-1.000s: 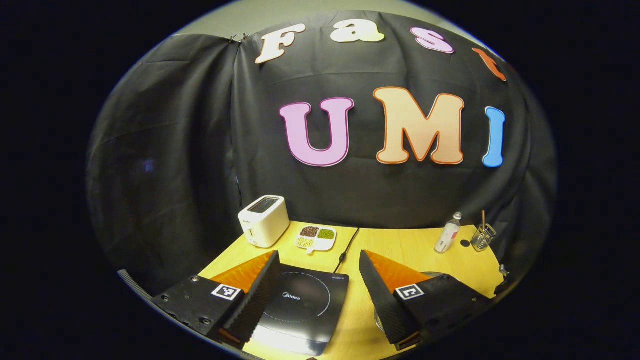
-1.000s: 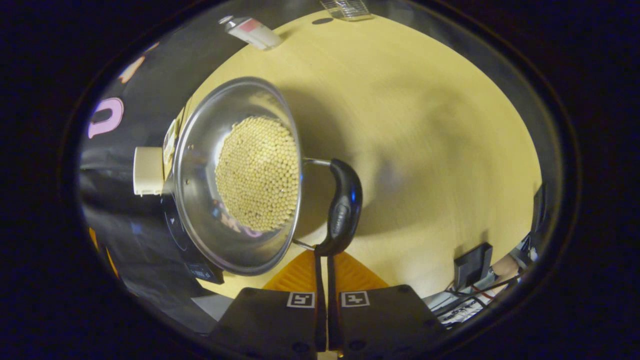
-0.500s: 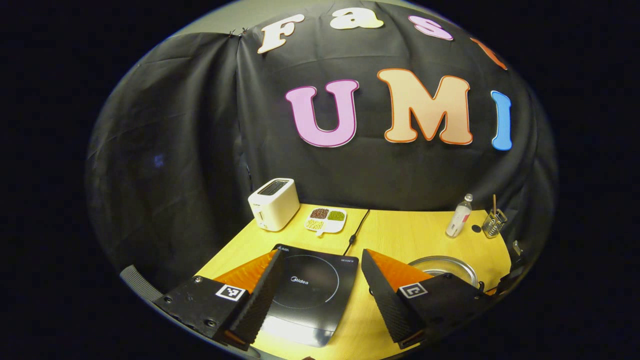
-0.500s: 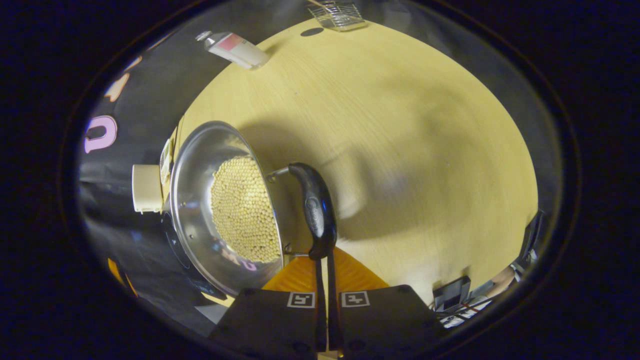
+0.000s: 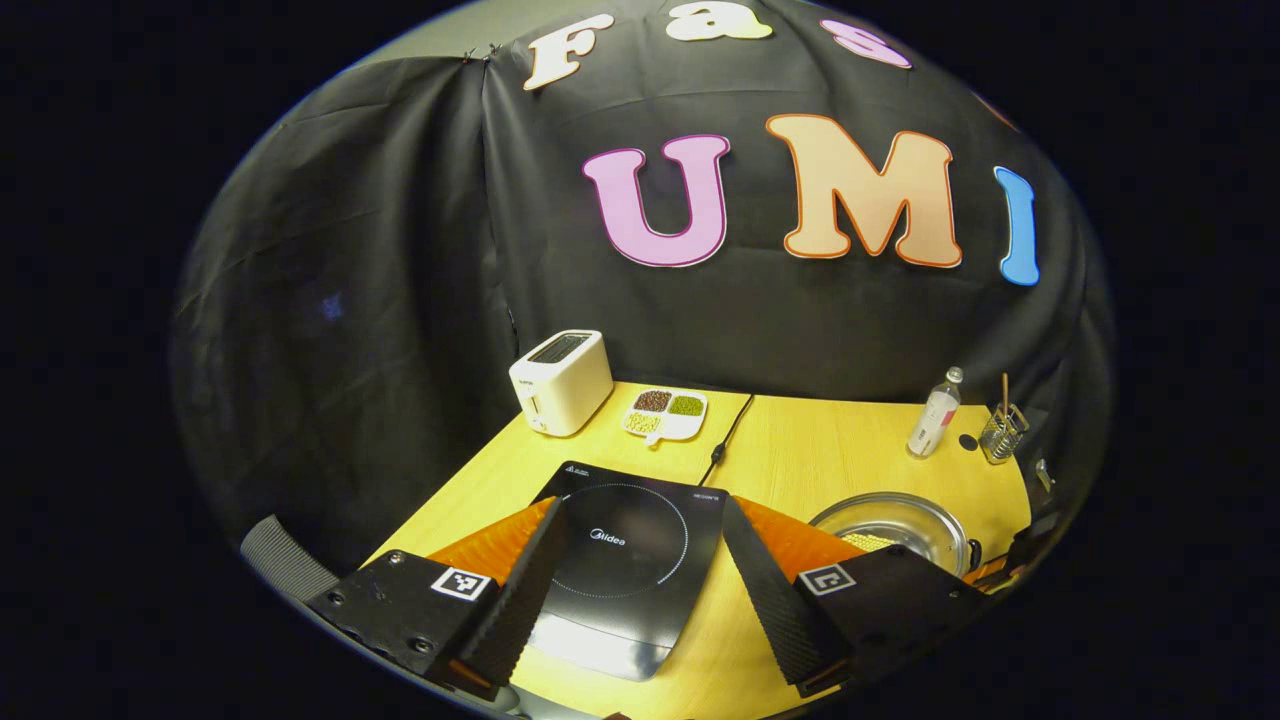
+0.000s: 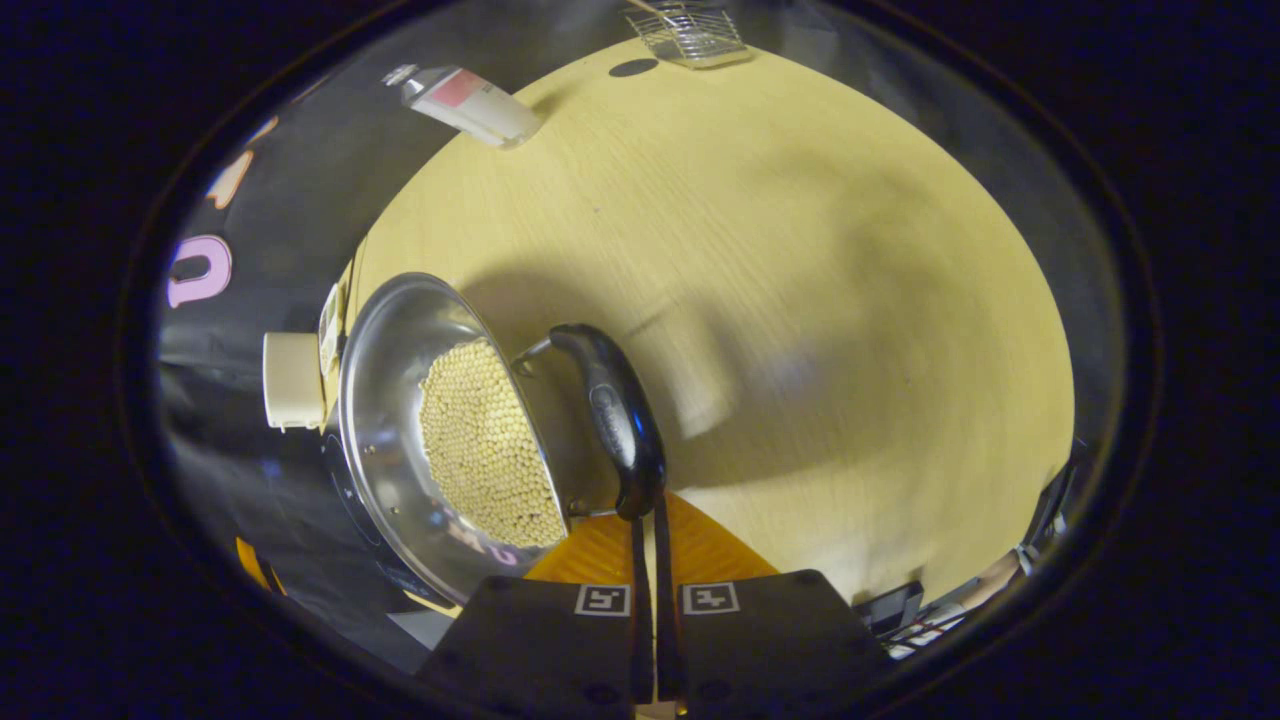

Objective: First push the handle of the pot to place it horizontally, then grasp the pot with both hands and set it on the induction cooktop.

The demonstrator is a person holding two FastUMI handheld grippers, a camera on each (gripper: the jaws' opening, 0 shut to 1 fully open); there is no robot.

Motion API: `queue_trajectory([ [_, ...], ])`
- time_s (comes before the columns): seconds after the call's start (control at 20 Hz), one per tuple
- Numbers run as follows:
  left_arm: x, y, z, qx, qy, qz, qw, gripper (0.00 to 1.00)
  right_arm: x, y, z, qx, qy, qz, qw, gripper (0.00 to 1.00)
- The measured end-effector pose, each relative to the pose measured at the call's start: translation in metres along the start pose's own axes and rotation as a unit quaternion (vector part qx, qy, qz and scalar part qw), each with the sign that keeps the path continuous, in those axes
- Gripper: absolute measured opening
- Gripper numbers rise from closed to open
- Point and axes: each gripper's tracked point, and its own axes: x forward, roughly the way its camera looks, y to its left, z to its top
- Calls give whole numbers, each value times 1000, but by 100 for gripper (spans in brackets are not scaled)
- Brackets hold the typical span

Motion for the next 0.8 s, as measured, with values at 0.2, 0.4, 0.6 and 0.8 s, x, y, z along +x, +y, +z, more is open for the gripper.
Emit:
queue_trajectory([
  [0.2, -4, 4, -5, 2, 0, 6, 1000, 96, 2, -1, 3, -2, -5, -4, 1000, 5],
  [0.4, -9, 8, -5, -6, -3, 8, 1000, 96, 2, 0, 6, -2, -11, -1, 1000, 5],
  [0.6, -12, 10, -7, -6, -7, 8, 1000, 96, 1, -2, 15, -1, -22, -2, 1000, 5],
  [0.8, -14, 8, -7, -12, -10, 2, 1000, 96, -2, -5, 20, 4, -30, -1, 1000, 5],
])
